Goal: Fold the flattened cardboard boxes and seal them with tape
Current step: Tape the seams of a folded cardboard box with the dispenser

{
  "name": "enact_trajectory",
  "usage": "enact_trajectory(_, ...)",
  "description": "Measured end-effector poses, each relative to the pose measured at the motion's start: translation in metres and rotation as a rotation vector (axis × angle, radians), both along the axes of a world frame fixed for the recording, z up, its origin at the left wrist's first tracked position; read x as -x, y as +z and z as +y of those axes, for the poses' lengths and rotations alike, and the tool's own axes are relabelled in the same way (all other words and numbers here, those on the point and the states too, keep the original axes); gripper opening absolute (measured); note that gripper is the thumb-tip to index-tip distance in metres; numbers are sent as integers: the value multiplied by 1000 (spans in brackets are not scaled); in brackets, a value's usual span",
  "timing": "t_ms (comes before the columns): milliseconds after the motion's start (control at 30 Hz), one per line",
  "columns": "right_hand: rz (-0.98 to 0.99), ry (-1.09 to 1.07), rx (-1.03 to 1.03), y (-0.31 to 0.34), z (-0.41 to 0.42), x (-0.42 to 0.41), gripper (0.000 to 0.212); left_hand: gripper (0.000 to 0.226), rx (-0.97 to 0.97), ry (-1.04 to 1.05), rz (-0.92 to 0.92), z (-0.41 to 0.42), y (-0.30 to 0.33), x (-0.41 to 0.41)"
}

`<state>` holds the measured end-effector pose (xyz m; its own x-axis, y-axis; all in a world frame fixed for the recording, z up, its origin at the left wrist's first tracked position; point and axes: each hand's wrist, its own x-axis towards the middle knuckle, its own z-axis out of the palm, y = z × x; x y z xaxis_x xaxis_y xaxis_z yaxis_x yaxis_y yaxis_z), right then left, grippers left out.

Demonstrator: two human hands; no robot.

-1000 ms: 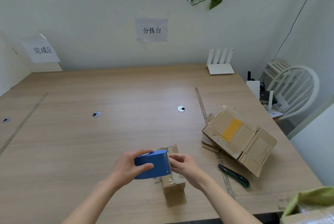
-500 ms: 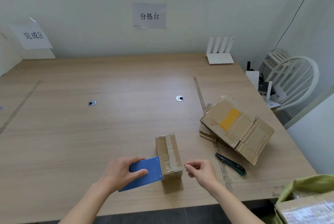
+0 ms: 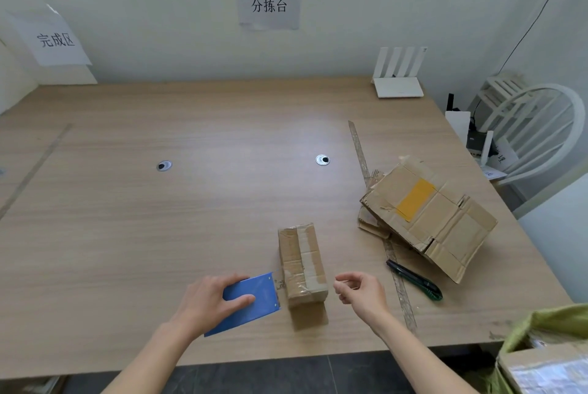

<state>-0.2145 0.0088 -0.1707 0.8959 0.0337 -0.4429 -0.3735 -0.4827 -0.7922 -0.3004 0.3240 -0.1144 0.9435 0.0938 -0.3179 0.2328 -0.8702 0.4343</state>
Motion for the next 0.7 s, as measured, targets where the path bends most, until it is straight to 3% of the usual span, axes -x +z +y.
enact_trajectory(333,25,36,52,-32,15,-5,10,27,78,93,28,-5,-34,-2)
enact_trajectory(467,22,41,68,-35,21,-7,23,40,108,123,32,-8,-45,-6)
enact_trajectory(600,41,46,188,-42,19,-8,41,37,139,130,35,-4,-50,-9)
enact_trajectory(700,-176,1,282,-38,23,-5,37,34,158,131,36,0,-48,-12)
